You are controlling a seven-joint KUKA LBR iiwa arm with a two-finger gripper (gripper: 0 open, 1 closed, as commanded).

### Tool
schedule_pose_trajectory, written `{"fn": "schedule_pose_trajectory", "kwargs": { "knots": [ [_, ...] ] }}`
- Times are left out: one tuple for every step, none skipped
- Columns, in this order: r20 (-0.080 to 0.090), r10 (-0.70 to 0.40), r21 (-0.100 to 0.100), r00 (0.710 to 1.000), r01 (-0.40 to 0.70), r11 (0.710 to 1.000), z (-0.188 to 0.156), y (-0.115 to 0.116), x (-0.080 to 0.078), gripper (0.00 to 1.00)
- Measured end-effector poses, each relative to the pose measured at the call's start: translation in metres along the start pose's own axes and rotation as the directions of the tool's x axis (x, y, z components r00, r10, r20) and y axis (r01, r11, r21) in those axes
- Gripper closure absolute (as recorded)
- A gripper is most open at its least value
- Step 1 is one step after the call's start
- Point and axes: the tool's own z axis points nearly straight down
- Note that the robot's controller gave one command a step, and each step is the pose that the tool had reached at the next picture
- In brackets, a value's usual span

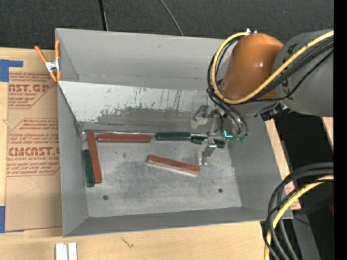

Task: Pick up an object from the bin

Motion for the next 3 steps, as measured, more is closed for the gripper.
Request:
{"fn": "schedule_pose_trajectory", "kwargs": {
  "knots": [
    [0.008,0.000,0.000,1.000,0.000,1.000,-0.005,0.000,-0.002,0.00],
    [0.008,0.113,-0.002,0.994,-0.113,0.994,0.099,0.011,0.016,1.00],
    [0.008,0.113,-0.002,0.994,-0.113,0.994,0.099,0.011,0.016,1.00]
  ]
}}
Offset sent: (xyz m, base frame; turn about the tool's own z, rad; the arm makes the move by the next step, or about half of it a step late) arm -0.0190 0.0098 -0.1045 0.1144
